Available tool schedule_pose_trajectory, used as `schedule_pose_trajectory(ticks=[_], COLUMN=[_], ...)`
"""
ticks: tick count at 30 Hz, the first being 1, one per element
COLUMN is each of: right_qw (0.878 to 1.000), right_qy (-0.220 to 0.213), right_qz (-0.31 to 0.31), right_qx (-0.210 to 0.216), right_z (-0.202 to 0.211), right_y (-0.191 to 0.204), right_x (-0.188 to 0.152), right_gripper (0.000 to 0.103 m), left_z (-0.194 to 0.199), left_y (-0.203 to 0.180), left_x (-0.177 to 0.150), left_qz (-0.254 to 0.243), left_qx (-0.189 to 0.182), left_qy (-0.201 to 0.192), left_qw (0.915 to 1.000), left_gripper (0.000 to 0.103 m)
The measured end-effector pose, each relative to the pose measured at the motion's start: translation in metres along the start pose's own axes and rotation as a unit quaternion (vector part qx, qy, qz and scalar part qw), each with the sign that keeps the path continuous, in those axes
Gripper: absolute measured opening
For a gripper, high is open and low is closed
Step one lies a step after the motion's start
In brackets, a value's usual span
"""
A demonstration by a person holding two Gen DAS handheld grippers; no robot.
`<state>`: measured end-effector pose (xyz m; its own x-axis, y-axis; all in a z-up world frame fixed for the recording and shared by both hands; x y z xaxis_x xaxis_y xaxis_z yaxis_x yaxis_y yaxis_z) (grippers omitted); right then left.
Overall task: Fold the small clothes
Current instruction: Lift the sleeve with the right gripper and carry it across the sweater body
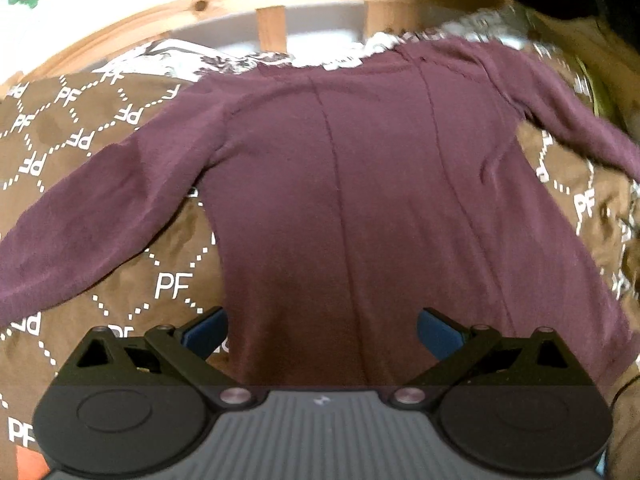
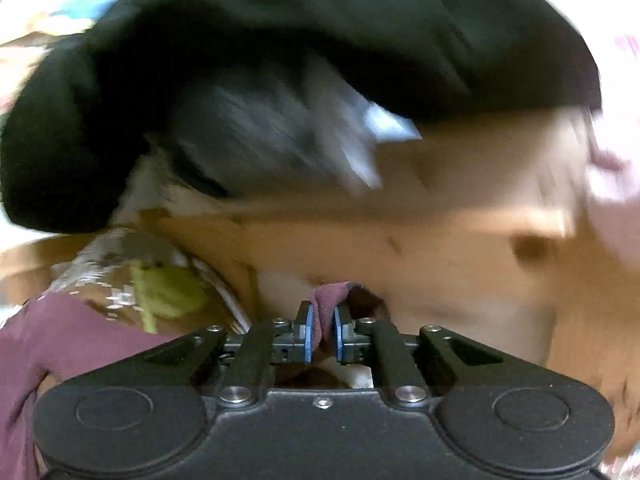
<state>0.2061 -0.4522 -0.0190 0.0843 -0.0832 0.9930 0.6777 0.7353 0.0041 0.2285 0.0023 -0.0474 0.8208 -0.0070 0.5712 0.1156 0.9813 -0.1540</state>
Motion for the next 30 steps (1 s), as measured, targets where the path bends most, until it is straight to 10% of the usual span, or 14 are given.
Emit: schedule_pose_trajectory(ticks=[9,14,20,30], right_qw=[0.964,0.889,0.789,0.702], right_qy=[-0.127,-0.195,-0.179,-0.126], right_qz=[0.129,0.258,0.386,0.453], right_qx=[0.192,0.324,0.443,0.535], right_z=[0.093,0.167,0.231,0.273], right_y=[0.117,0.197,0.250,0.258], right_x=[0.046,0.035,-0.027,-0.107], right_gripper=[0.009,0.009,0.009,0.009], left_z=[0.013,0.023,0.034,0.039], left_y=[0.025,0.050,0.083,0.107], left_x=[-0.014,-0.021,-0.027,-0.023], left_qz=[0.034,0.062,0.099,0.133], left_qx=[-0.025,-0.014,0.004,-0.002], left_qy=[-0.014,-0.024,-0.037,-0.058], left_qw=[0.9990,0.9977,0.9944,0.9894], left_gripper=[0.102,0.102,0.102,0.102])
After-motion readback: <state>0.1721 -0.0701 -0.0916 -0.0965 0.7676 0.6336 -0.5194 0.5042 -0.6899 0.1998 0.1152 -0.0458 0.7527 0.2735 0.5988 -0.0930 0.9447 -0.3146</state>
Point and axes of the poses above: each gripper's, at about its wrist camera, not at the fingertips, and z roughly against the way its jaws point, y to its left, x to its top, the point moved 5 cm from there along -z, roughly the way its jaws point, and after that the axes turned 12 degrees about -x, right-handed, at the moved point
